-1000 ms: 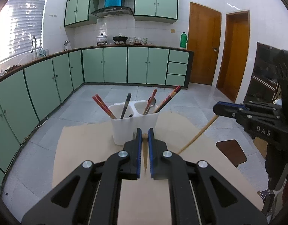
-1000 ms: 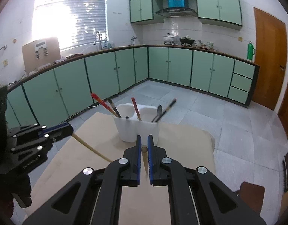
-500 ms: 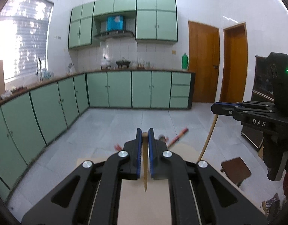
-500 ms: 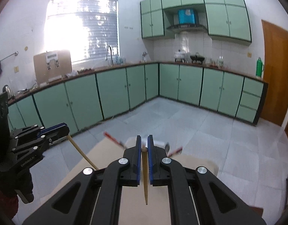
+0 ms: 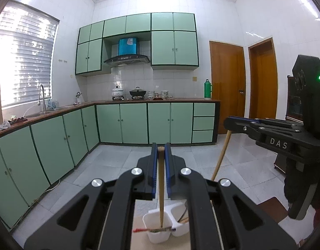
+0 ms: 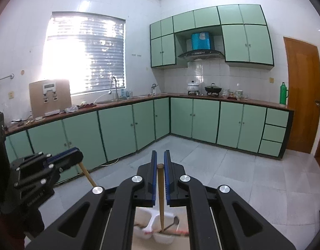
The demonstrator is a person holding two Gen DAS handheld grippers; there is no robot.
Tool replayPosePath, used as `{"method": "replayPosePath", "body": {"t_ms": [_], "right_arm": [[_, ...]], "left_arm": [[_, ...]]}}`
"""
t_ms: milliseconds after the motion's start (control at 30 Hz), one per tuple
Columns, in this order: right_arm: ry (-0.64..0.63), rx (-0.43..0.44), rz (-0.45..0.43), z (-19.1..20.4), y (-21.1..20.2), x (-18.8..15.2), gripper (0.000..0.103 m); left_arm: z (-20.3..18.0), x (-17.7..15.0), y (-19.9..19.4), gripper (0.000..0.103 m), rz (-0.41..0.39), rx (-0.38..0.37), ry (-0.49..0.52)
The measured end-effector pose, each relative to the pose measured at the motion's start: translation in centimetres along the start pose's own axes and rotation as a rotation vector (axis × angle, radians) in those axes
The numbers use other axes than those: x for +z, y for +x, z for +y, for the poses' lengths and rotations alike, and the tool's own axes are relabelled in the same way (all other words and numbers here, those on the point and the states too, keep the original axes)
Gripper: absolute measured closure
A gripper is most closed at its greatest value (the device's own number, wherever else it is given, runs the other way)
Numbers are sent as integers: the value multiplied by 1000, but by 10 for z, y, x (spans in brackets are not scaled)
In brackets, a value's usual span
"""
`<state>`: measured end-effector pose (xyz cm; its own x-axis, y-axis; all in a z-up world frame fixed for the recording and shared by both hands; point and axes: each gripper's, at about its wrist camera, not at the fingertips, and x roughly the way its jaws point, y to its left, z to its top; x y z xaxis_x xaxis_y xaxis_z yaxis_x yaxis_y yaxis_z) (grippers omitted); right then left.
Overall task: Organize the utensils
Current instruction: 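Carry both wooden chopsticks into the white holder and open both tools, then withdraw both open tools away from the holder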
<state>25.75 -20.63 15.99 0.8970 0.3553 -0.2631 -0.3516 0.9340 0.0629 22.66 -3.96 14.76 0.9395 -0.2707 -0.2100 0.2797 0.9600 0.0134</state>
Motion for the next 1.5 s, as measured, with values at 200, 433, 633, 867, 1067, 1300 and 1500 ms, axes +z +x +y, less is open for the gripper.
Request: {"method": "replayPosePath", "body": {"t_ms": [200,433,633,867,1067,1300,1500], "right_arm": [[33,4,48,-14,47,-23,97],[33,14,160,-20,87,-59,96],[64,7,223,-28,100,-84,92],[92,-44,197,-43,83,-89,60],[65,-109,154,-47,45,-93,40],[64,-139,121,-43,-9,-112,22],[81,-147,130,-30,-50,-145,9]], "left_arm": [[6,-22,44,97,47,1,-14],[23,-50,88,97,159,-31,-33],[35,-64,101,84,209,-31,-44],[41,-62,85,57,185,-3,-50],[46,-61,53,42,150,40,-56],[48,-75,-3,29,133,62,-95],[39,-100,-44,18,160,68,-120]]}}
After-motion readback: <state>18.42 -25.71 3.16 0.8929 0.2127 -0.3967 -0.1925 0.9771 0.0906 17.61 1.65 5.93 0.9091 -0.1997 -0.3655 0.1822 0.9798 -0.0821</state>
